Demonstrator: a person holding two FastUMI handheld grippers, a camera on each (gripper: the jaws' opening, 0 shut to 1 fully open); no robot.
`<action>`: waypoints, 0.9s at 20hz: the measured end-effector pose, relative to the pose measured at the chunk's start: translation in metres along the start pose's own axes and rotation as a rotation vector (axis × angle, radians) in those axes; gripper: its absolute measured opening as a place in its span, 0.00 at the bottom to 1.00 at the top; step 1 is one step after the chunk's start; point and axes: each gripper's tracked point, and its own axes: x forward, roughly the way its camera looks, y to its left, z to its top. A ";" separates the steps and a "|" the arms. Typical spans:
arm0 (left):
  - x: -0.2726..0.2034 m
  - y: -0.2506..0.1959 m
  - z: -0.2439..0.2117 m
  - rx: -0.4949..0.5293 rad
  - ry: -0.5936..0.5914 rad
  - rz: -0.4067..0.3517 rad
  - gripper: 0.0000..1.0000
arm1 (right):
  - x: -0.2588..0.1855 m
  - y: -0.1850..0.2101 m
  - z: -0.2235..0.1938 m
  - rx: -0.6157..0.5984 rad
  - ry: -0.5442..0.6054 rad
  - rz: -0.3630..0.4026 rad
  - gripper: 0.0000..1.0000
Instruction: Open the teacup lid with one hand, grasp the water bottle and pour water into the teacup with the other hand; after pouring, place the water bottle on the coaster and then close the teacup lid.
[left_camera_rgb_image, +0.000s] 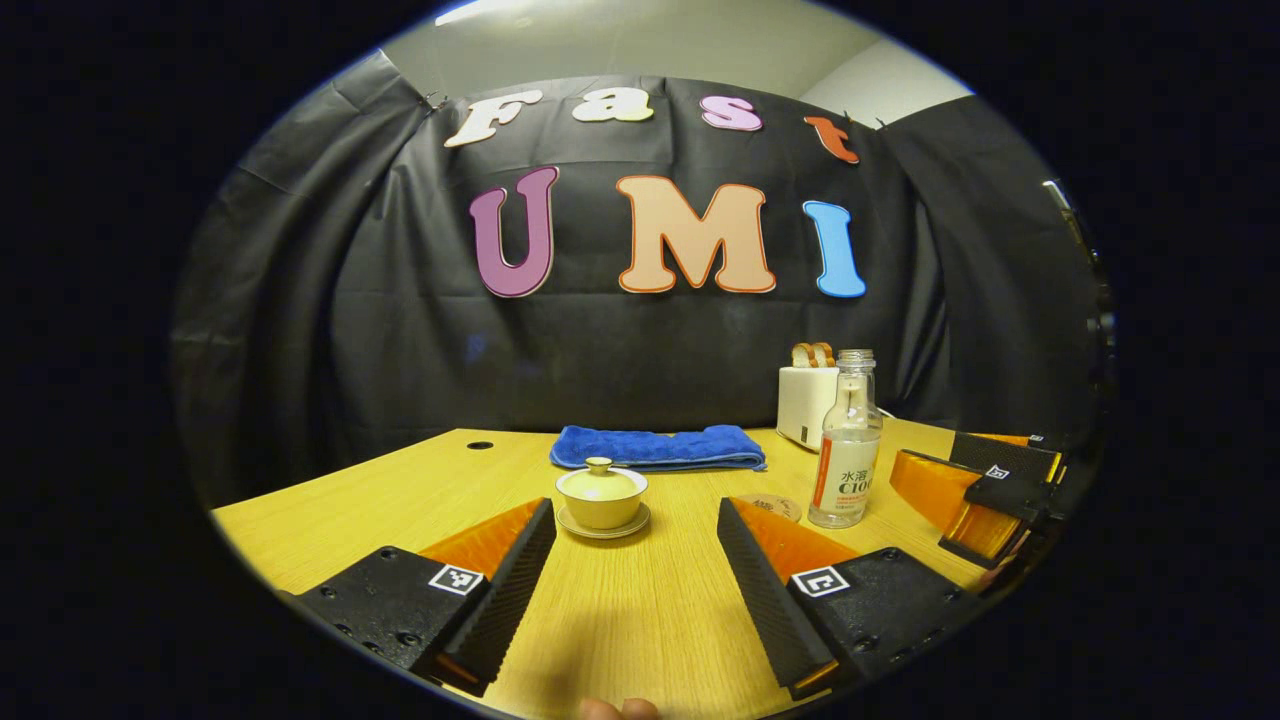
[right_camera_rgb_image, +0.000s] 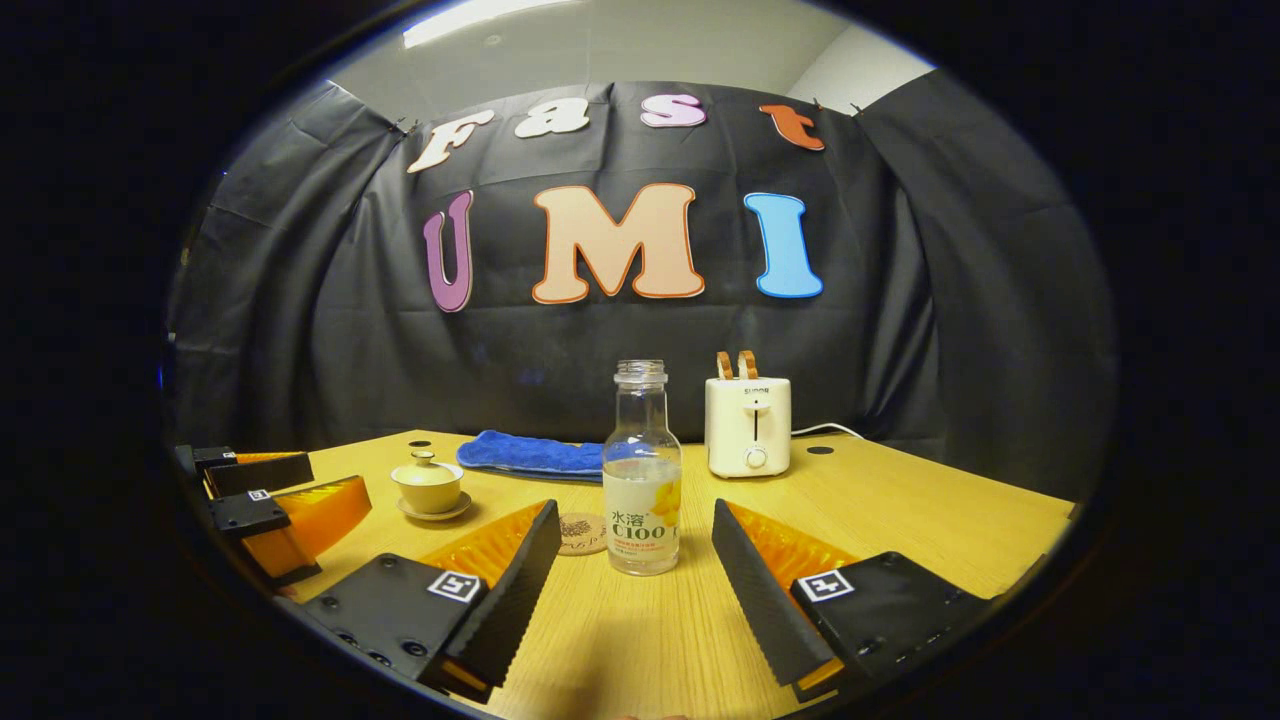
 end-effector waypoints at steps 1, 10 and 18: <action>0.000 0.000 -0.001 0.001 0.001 0.000 0.95 | -0.001 0.000 -0.001 -0.001 -0.001 -0.002 0.98; -0.001 0.000 0.000 -0.001 0.001 0.000 0.95 | 0.000 0.003 0.000 0.000 0.000 0.013 0.97; -0.001 0.000 -0.001 -0.001 0.002 0.001 0.95 | 0.000 0.002 0.000 0.000 -0.001 0.009 0.98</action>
